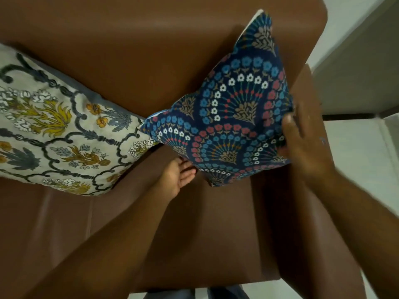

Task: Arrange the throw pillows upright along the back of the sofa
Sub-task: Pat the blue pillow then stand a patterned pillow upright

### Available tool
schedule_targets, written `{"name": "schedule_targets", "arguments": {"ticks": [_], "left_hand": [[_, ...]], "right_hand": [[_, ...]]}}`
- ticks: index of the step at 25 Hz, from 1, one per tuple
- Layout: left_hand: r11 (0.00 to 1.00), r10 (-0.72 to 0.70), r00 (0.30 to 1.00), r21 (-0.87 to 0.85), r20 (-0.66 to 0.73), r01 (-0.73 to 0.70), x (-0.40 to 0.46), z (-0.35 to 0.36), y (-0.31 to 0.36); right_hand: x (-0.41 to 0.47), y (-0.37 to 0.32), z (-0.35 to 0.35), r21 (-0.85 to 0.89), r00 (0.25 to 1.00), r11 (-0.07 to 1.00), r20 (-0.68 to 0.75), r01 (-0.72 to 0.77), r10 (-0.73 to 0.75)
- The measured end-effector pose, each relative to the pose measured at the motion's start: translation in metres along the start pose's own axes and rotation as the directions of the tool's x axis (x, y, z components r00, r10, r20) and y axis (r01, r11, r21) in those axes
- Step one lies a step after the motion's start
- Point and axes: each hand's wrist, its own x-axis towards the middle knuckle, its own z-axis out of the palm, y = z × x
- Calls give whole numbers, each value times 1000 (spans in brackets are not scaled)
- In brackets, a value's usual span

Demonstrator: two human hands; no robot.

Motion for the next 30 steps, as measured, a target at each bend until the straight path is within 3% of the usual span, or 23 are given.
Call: {"name": "schedule_targets", "arguments": {"ticks": [1, 3, 4, 6, 7, 8, 9, 11, 13, 16, 20, 23, 27, 30], "left_hand": [[982, 106, 994, 163, -37, -99, -14, -6, -3], [849, 415, 910, 367, -19, -380, -43, -14, 0], [727, 577, 816, 432, 37, -534, -57, -15, 7], [413, 811, 564, 533, 154, -739, -77, -8, 38], [261, 874, 443, 573, 203, -777, -81, 0, 58], [144, 890, 368, 602, 268, -785, -80, 9, 79], [71, 870, 356, 628, 341, -775, -77, 19, 97], [57, 750, 461, 648, 475, -760, -62, 41, 117], [61, 664, 496, 621, 560, -782, -46, 50, 111], [55, 690, 416, 531, 591, -845, -37, 54, 93], [12, 718, 330, 463, 612, -886, -39, 85, 83], [-46, 771, 321, 551, 550, -833, -31, 98, 85], [-32, 834, 310, 600, 457, -799, -26, 78, 79], [-171, 859, 190, 616, 476, -769, -32, 74, 57]], "right_hand": [[-25, 23, 5, 60, 998, 997, -48, 39, -36], [-69, 68, 26, 189, 989, 978, -105, -84, 105], [-82, 82, 39, 279, 966, 936, -84, -213, 245], [-80, 95, 61, 475, 893, 776, 50, -416, 448], [-67, 95, 67, 557, 869, 688, 135, -464, 476], [-51, 92, 73, 654, 858, 583, 218, -482, 465], [-35, 90, 79, 747, 846, 447, 288, -492, 449], [-8, 91, 89, 853, 811, 185, 366, -489, 457], [1, 93, 92, 880, 798, 86, 378, -467, 469], [-4, 105, 85, 902, 825, 95, 339, -422, 452], [-14, 123, 65, 948, 858, -9, 293, -319, 422], [-8, 115, 60, 939, 856, 41, 291, -341, 427], [-17, 108, 64, 951, 840, 77, 223, -299, 495], [-41, 110, 82, 968, 812, 63, 169, -245, 559]]}}
